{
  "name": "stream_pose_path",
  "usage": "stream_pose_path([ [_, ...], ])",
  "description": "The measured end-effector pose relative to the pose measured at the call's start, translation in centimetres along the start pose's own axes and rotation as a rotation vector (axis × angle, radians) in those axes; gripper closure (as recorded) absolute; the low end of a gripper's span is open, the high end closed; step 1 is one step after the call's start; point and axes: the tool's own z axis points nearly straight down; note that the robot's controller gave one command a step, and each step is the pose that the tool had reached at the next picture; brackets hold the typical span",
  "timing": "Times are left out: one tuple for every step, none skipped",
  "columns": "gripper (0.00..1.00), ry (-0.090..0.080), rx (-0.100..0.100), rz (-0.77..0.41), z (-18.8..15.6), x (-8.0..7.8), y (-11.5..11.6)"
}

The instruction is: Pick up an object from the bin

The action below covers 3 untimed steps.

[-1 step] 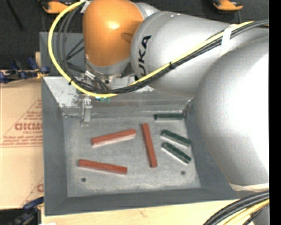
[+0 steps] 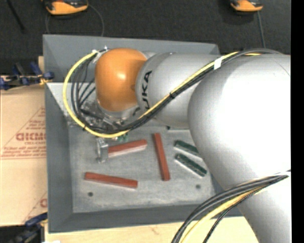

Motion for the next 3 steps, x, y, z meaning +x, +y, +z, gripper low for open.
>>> stream_pose_path([
  [0.00,-0.002,0.001,-0.102,1.5,3.8,-5.5],
  [1.00,-0.006,-0.003,-0.101,1.3,3.6,-5.1],
  [1.00,-0.017,0.001,-0.150,-13.1,1.4,-3.5],
])
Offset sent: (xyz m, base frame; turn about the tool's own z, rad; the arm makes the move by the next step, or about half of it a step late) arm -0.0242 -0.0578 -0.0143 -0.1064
